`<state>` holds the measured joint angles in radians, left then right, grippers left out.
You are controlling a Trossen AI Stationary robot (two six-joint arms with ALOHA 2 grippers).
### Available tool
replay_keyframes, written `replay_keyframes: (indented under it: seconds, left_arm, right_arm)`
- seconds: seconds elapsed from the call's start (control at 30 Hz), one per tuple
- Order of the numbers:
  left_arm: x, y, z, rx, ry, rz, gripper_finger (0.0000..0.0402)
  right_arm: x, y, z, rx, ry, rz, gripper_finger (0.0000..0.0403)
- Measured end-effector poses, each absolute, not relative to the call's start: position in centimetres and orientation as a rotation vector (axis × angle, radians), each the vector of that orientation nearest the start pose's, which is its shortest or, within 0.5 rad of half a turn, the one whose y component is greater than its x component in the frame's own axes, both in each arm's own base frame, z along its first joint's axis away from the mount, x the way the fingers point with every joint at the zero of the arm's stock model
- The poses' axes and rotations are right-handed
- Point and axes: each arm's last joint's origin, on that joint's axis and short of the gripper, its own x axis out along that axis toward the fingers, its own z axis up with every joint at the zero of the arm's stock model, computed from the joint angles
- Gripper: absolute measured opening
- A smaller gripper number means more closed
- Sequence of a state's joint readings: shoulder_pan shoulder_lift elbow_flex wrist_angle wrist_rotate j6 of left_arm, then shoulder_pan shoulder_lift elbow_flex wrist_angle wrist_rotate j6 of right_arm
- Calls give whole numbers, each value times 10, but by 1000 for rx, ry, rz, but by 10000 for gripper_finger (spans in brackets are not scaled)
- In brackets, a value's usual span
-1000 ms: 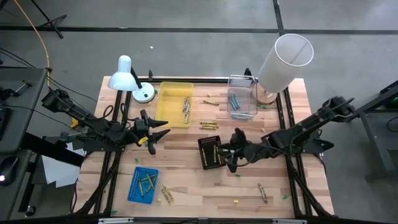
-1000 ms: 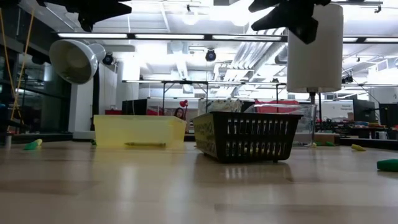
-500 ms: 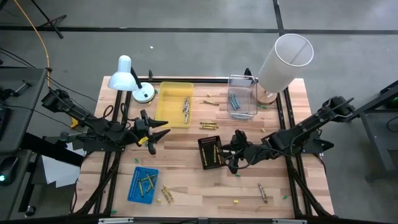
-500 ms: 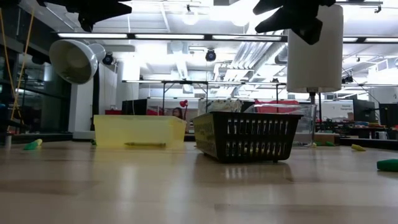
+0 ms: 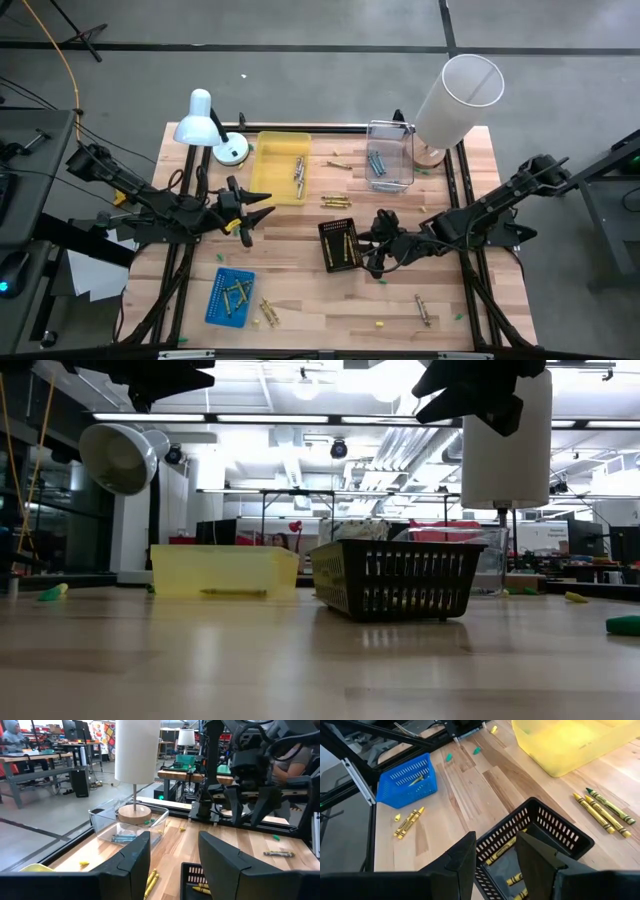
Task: Sort crayons
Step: Put the gray crayon into the yellow transparent bin
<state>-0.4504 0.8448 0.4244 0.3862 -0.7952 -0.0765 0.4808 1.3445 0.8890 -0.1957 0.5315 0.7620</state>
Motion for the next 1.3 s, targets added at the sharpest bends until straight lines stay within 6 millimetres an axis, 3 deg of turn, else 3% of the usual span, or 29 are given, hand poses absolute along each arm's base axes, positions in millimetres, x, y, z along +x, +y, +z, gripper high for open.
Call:
replay_keyframes:
  seconds: [1.3]
  left_arm:
    - [172,-59,253,-73,12,352,154]
  right_arm:
    - [256,117,250,424,519,-255,133]
